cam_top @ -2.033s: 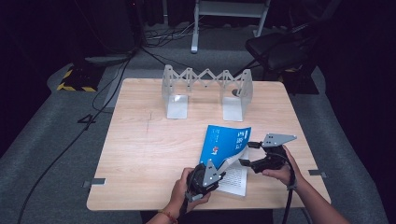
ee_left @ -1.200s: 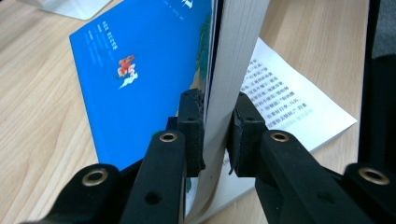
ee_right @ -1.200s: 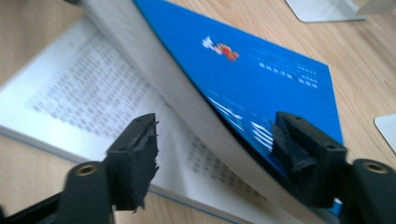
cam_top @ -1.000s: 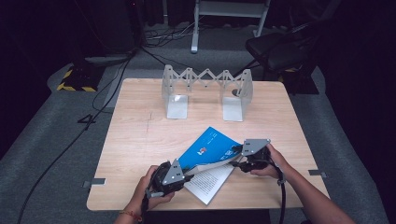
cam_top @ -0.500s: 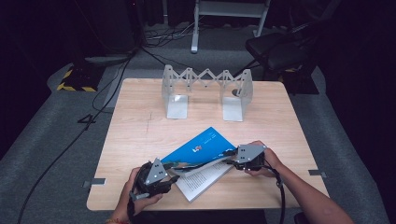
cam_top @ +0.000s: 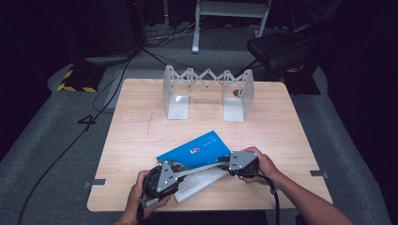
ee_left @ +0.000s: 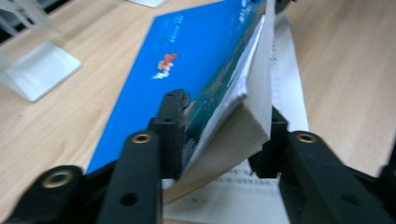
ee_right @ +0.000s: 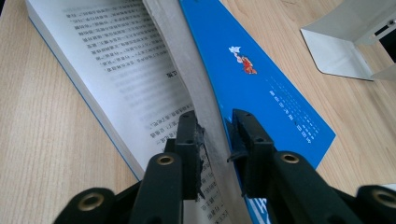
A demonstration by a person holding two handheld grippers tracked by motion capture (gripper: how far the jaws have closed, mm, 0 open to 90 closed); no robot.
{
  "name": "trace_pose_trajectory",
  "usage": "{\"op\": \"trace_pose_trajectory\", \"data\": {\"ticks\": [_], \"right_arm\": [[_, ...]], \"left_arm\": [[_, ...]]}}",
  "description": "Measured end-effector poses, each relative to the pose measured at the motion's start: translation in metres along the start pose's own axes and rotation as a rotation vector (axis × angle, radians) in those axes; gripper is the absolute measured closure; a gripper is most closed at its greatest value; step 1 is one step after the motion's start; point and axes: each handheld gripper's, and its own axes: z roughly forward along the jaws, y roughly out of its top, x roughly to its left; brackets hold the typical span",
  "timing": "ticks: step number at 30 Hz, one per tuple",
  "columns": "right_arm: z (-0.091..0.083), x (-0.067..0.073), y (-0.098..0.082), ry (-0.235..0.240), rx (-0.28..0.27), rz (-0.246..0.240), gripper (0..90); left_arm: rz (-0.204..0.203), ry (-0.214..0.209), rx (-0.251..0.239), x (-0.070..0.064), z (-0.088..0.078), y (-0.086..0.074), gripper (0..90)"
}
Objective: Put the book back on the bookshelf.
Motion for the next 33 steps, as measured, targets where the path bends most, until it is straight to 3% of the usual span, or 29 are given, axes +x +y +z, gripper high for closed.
{"op": "trace_pose_trajectory", "data": {"ticks": [1, 2, 4, 9, 15, 21, 25, 33], "right_arm": [[0.000, 0.000, 0.000, 0.000, 0.000, 0.000, 71.0], [0.002, -0.003, -0.003, 0.045, -0.020, 0.033, 65.0], [0.001, -0.009, -0.010, 0.084, -0.069, 0.078, 57.3], [0.001, -0.021, -0.026, 0.080, -0.080, 0.088, 48.5], [0.001, -0.028, -0.044, 0.082, -0.158, 0.042, 64.6], [-0.002, -0.019, -0.036, 0.052, -0.134, 0.000, 70.8], [-0.008, -0.015, -0.040, 0.045, -0.125, 0.024, 72.2], [-0.033, -0.016, -0.056, -0.027, -0.097, 0.080, 74.2]], "left_arm": [[0.000, 0.000, 0.000, 0.000, 0.000, 0.000, 68.2], [0.001, -0.032, 0.008, 0.002, 0.002, -0.005, 69.3], [-0.003, -0.050, 0.005, 0.005, 0.002, -0.010, 70.5], [-0.008, -0.058, -0.002, 0.006, 0.002, -0.012, 71.5], [-0.021, -0.071, -0.010, 0.015, -0.001, -0.016, 70.8], [-0.013, -0.079, -0.012, 0.024, -0.001, -0.016, 69.3], [0.006, -0.100, -0.009, 0.030, 0.011, -0.009, 68.5], [0.045, -0.144, -0.029, 0.046, 0.041, 0.021, 67.4]]}}
